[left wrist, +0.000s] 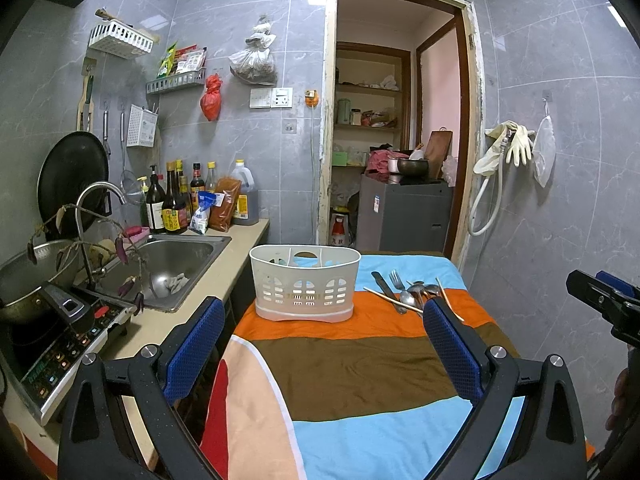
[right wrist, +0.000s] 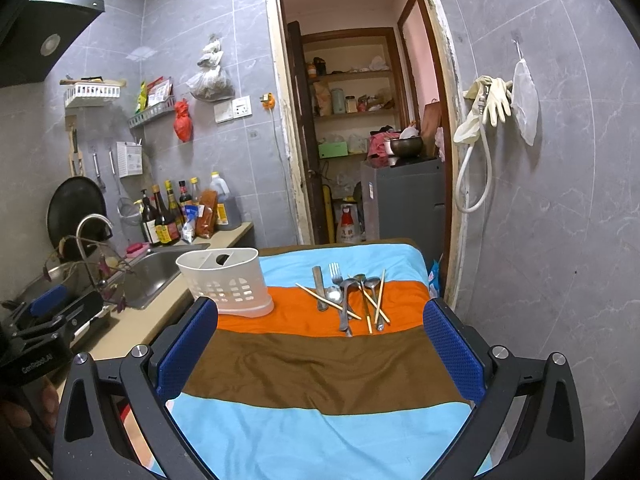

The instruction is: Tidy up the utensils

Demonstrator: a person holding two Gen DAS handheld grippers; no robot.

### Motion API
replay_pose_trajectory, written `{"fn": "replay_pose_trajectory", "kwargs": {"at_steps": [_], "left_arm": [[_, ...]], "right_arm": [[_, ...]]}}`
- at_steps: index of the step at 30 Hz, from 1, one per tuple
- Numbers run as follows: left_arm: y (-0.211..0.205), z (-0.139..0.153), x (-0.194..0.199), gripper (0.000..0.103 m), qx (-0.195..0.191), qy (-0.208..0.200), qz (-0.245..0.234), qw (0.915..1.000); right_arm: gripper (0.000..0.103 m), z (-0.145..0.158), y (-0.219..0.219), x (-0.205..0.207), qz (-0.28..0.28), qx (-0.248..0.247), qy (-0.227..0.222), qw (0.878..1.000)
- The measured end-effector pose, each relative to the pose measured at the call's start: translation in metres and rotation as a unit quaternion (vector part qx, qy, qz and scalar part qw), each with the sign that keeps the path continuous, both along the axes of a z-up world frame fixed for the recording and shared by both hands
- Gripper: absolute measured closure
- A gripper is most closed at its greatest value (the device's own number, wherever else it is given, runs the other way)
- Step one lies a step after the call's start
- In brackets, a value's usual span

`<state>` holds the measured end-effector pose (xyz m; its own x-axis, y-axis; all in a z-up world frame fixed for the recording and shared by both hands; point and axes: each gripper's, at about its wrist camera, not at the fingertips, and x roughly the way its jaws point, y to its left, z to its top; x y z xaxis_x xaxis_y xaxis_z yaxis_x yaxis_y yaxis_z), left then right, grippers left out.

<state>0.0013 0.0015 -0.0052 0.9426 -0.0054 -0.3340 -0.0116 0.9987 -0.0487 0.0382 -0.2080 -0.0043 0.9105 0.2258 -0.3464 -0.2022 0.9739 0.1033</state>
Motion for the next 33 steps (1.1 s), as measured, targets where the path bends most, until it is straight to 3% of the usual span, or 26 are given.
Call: {"fn": "replay_pose_trajectory", "kwargs": {"at_steps": [33], "left_arm": [[0.0008,0.0008,0.0013,0.006,0.001,0.000,0.000,1.0000]], "right_arm": [[0.000,-0.0017,0.0027,0.0018,0.002,-0.001,0.003,1.000]]}}
